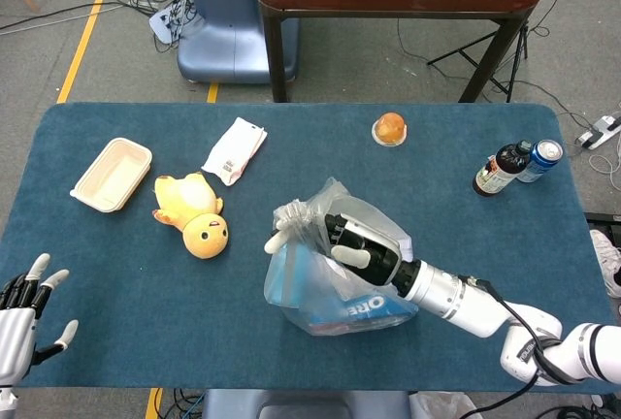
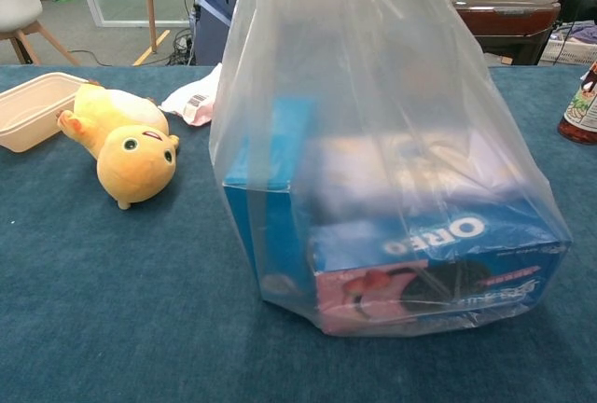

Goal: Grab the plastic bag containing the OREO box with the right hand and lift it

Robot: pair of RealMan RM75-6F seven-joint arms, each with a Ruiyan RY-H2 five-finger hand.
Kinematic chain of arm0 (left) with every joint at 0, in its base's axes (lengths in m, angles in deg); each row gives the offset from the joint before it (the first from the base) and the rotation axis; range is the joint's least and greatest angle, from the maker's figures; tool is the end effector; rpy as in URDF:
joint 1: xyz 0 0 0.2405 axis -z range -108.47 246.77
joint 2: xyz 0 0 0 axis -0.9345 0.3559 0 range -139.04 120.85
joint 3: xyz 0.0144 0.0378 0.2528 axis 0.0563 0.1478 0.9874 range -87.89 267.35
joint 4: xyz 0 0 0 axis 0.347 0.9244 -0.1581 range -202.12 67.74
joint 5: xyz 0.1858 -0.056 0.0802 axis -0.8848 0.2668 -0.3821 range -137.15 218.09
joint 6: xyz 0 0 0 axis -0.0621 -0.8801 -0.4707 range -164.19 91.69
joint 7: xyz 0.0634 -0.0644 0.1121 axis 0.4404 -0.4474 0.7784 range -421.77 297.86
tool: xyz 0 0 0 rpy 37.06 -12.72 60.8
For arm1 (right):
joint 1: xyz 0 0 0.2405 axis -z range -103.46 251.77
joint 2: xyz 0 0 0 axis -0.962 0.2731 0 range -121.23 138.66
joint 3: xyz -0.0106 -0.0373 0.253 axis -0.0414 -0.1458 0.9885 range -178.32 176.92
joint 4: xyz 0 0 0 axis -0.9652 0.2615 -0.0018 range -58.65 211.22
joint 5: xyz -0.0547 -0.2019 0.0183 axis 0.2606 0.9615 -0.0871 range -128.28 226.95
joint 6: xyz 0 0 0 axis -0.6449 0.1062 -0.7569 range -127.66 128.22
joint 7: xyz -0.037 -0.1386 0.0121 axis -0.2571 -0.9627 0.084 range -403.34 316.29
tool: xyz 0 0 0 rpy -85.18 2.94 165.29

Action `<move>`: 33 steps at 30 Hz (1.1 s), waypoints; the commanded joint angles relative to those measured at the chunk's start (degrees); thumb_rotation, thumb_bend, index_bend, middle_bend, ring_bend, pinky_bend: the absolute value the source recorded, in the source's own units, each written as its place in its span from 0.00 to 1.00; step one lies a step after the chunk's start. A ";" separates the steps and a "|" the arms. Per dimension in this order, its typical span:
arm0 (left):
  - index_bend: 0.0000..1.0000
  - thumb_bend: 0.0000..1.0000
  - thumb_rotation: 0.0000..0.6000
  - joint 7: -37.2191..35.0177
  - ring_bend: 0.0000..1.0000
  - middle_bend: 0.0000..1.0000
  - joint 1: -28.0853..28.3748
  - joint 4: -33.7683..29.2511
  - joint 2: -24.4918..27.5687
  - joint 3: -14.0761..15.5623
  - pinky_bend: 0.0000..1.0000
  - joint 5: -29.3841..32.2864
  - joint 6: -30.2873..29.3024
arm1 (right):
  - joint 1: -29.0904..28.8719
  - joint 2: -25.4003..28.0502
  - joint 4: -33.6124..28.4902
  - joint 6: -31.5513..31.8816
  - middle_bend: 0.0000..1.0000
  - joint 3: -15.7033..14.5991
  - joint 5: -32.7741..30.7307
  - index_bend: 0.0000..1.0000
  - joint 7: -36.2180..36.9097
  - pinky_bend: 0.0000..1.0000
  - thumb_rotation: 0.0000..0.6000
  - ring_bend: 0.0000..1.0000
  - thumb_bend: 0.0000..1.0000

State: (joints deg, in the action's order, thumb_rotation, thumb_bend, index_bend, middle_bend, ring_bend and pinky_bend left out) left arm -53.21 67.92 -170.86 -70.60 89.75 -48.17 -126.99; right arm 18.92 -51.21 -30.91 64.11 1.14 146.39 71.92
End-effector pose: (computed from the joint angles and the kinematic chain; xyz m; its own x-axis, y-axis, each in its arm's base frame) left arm -0.2846 0.1378 0.1623 0.4003 -0.0001 0.9164 0.9154 0.0451 -0.3999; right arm -0.0390 -0.2953 0.1023 -0.6073 -0.7754 -0.1729 -0.2475 0.3914 -0.8863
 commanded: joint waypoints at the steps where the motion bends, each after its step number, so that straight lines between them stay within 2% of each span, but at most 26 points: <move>1: 0.20 0.27 1.00 -0.02 0.09 0.04 0.00 0.04 0.00 0.00 0.09 -0.04 0.01 | -0.05 -0.15 1.05 -0.73 0.44 0.17 -0.78 0.41 4.77 0.17 0.64 0.24 0.00; 5: 0.20 0.27 1.00 0.07 0.09 0.04 0.03 0.04 -0.03 0.02 0.09 -0.14 0.10 | 0.48 0.48 1.60 -1.44 0.55 0.12 -1.94 0.54 4.99 0.27 0.74 0.35 0.00; 8: 0.20 0.27 1.00 0.23 0.09 0.04 0.08 -0.01 -0.06 0.04 0.09 -0.26 0.17 | 1.35 1.07 0.92 -2.29 0.61 0.39 -4.44 0.60 3.71 0.33 0.81 0.41 0.00; 11: 0.20 0.27 1.00 0.24 0.09 0.04 0.15 -0.01 -0.05 0.00 0.09 -0.30 0.26 | 2.24 1.28 0.26 -3.06 0.63 0.74 -6.43 0.61 3.02 0.39 0.86 0.44 0.00; 14: 0.20 0.27 1.00 0.25 0.09 0.04 0.21 -0.01 -0.02 0.00 0.09 -0.24 0.44 | 2.41 1.16 0.40 -4.03 0.60 0.90 -5.98 0.60 3.37 0.42 0.85 0.44 0.00; 16: 0.20 0.27 1.00 0.23 0.09 0.04 0.23 -0.05 0.01 0.02 0.09 -0.30 0.46 | 2.06 0.95 0.86 -4.33 0.53 0.60 -3.31 0.56 3.90 0.38 0.82 0.42 0.00; 20: 0.20 0.27 1.00 0.05 0.09 0.04 0.02 0.00 0.05 0.03 0.09 -0.33 0.12 | 0.56 0.75 2.46 -4.69 0.36 -0.72 2.90 0.33 4.73 0.24 0.72 0.25 0.00; 25: 0.20 0.27 1.00 -0.19 0.09 0.04 -0.34 0.19 0.15 0.15 0.09 -0.27 -0.23 | -1.37 0.74 3.56 -5.21 0.31 -2.19 6.92 0.29 3.66 0.22 0.65 0.20 0.00; 33: 0.20 0.27 1.00 -0.35 0.09 0.04 -0.28 0.12 0.39 0.03 0.09 -0.18 -0.10 | -2.84 0.18 4.80 -1.58 0.30 -2.76 9.18 0.29 4.01 0.22 0.65 0.20 0.00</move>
State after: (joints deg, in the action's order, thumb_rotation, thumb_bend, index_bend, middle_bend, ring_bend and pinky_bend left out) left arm -53.56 67.63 -170.73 -70.22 89.78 -48.34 -127.09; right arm 16.35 -50.80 -26.36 62.21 -1.60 155.41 75.77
